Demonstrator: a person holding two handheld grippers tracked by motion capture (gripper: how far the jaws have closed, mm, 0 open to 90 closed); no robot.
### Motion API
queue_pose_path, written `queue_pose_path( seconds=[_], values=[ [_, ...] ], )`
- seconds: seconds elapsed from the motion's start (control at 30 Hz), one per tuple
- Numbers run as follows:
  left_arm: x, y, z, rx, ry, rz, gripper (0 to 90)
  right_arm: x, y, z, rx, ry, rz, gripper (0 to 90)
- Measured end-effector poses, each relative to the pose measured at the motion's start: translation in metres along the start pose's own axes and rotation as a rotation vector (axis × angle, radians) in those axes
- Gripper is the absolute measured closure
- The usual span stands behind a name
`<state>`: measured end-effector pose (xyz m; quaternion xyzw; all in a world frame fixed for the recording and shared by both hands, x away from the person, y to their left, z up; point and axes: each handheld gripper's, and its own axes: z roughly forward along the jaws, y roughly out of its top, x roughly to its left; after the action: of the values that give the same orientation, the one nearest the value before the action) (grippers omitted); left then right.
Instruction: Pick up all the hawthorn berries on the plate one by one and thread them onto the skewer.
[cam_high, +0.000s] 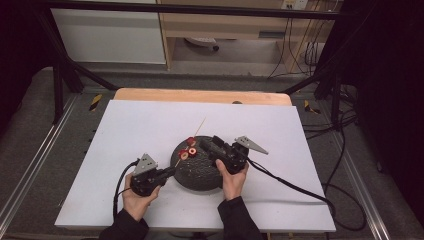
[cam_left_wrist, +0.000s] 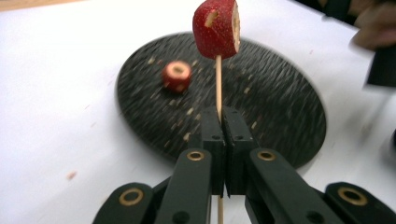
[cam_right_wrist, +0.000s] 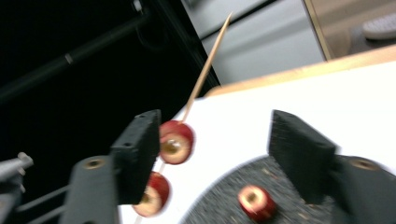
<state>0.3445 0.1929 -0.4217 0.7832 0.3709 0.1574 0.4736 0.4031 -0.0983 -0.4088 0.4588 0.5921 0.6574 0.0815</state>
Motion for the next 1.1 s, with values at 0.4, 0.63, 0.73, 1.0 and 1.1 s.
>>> queue_pose_path(
  seconds=[0.4, 0.63, 0.73, 1.0, 1.1],
  values=[
    [0.018, -0.020, -0.028, 0.070, 0.005, 0.060, 88.5, -0.014, 0.008, -0.002, 0.408, -0.066, -0.219, 11.7],
    [0.027, -0.031, -0.037, 0.104, -0.004, 0.073, 88.5, -0.012, 0.017, 0.004, 0.553, -0.080, -0.313, 12.7],
    [0.030, -0.034, -0.043, 0.104, -0.006, 0.070, 88.5, -0.008, 0.021, 0.011, 0.606, -0.072, -0.344, 13.2],
    [0.031, -0.037, -0.043, 0.124, 0.014, 0.082, 88.4, 0.003, 0.028, 0.039, 0.752, -0.087, -0.460, 15.9],
    [0.032, -0.038, -0.042, 0.129, 0.018, 0.085, 88.4, 0.007, 0.028, 0.049, 0.779, -0.089, -0.478, 16.7]
  ],
)
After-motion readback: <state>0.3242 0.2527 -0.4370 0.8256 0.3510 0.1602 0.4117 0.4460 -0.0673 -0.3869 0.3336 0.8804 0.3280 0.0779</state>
